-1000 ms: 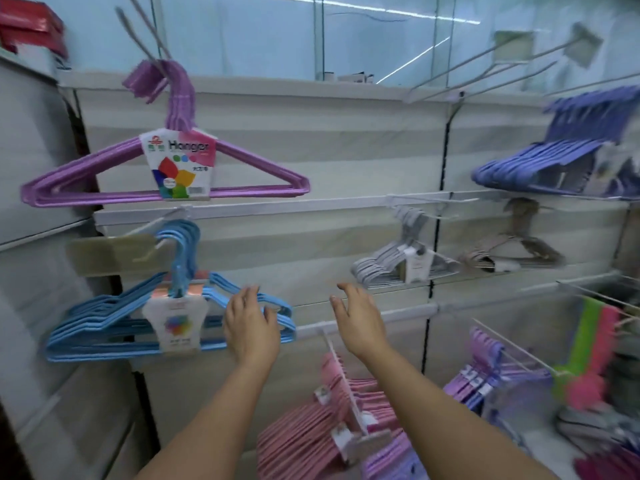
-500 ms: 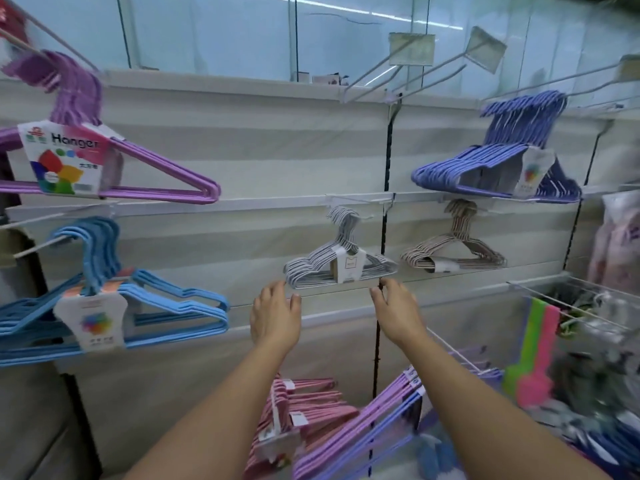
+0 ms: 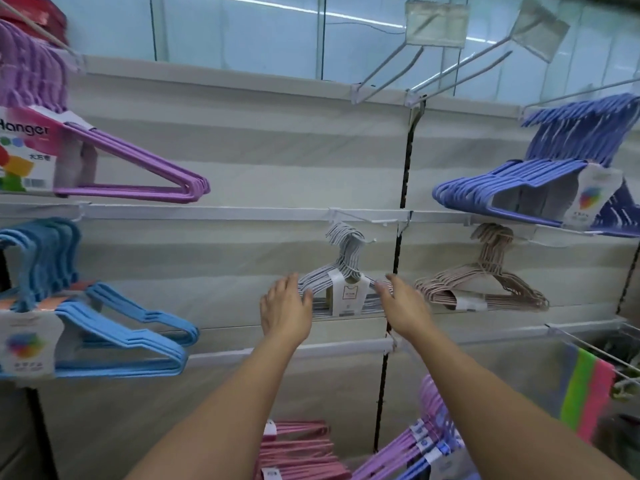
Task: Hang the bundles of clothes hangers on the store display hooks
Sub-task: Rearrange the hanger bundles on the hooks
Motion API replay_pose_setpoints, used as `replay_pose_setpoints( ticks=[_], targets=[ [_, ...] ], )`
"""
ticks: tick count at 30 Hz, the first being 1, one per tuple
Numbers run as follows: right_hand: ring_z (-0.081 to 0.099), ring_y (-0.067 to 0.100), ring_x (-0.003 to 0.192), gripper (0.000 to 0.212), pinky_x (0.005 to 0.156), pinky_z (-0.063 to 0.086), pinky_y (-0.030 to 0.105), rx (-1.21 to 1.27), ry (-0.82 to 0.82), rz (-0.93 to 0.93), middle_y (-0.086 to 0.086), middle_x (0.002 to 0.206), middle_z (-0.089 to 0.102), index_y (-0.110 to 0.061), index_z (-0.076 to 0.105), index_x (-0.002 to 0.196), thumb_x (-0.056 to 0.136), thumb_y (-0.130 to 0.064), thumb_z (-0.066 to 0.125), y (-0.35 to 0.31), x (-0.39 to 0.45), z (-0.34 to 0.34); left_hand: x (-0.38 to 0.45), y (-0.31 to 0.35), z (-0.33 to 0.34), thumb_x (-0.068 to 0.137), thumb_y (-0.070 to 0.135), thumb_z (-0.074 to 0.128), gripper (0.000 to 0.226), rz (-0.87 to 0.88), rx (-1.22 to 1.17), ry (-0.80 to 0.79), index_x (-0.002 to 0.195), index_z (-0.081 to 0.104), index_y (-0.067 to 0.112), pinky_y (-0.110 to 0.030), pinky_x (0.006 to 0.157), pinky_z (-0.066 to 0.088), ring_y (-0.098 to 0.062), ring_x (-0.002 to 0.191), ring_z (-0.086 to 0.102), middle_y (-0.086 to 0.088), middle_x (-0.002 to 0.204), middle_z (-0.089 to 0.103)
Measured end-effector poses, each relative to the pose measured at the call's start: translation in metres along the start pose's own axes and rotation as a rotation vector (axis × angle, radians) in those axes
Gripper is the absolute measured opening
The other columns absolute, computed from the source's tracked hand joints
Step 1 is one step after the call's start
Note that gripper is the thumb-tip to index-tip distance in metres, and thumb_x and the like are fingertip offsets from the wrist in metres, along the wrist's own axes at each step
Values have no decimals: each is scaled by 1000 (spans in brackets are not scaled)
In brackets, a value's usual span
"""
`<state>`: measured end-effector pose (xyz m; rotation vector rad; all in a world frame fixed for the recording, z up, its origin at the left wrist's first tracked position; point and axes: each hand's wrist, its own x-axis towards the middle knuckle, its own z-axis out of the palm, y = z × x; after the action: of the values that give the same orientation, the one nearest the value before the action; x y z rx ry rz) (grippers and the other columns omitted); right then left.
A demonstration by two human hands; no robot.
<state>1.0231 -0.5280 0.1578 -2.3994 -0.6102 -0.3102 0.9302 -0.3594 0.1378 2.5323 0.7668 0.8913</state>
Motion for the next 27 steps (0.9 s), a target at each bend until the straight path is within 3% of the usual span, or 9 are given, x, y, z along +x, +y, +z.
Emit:
replay_pose_setpoints(
  ticks=[6, 11, 15, 20, 27],
  targets=[
    [31, 29, 137, 57, 108, 27, 41, -38, -78, -37, 8, 150, 38, -18, 32, 146, 100, -50, 28, 1, 41, 15, 24, 25, 29, 101, 43, 27, 52, 40, 99, -65, 149, 22, 23, -44, 117, 4, -19, 146, 10, 0, 158, 17],
    [20, 25, 143, 58, 115, 20, 44, 9, -199, -117, 2, 156, 26, -22, 24, 150, 100, -52, 25, 8, 68, 27, 43, 37, 42, 99, 51, 18, 56, 2, 134, -120, 150, 17, 28, -49, 117, 0, -21, 147, 4, 0, 159, 11],
    [18, 24, 144, 59, 116, 18, 46, -1, -261, -154, 2, 156, 26, -24, 22, 150, 99, -53, 24, 13, 88, 34, 52, 40, 49, 97, 57, 14, 58, -41, 161, -160, 148, 22, 32, -51, 115, 2, -23, 145, 14, 0, 157, 19],
    [33, 24, 137, 53, 112, 24, 42, -16, -221, -221, 3, 149, 39, -23, 34, 145, 100, -50, 23, 19, 102, 44, 61, 42, 59, 97, 56, 17, 53, -33, 146, -143, 141, 34, 32, -52, 114, 13, -21, 137, 33, 3, 147, 38],
    [37, 24, 134, 53, 108, 27, 42, 21, -252, -209, 2, 146, 43, -26, 39, 142, 99, -53, 24, 18, 115, 55, 70, 39, 66, 98, 53, 19, 50, -62, 164, -79, 141, 35, 32, -51, 114, 9, -20, 136, 32, 7, 148, 36]
  ],
)
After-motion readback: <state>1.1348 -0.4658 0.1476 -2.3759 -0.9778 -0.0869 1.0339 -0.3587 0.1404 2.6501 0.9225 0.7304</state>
